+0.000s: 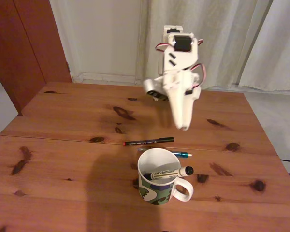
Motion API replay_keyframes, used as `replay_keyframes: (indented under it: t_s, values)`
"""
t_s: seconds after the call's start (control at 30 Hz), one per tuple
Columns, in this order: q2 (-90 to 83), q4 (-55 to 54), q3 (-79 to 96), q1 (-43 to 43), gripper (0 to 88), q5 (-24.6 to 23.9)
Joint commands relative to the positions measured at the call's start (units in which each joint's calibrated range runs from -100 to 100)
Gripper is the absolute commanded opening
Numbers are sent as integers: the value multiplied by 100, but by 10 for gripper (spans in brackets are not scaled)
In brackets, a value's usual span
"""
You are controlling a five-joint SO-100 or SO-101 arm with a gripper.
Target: Clean up the desk and place the pens and markers into the cup
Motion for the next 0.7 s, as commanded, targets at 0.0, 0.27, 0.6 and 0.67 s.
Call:
replay_keyframes:
  t_s: [0.0,0.27,0.6,0.67]
  values:
    - [-715,-53,578,-13,109,566]
    - [-831,-53,1389,44,109,1320]
    - [-426,-53,1858,213,109,2064]
    - [-343,-53,1975,253,109,2205]
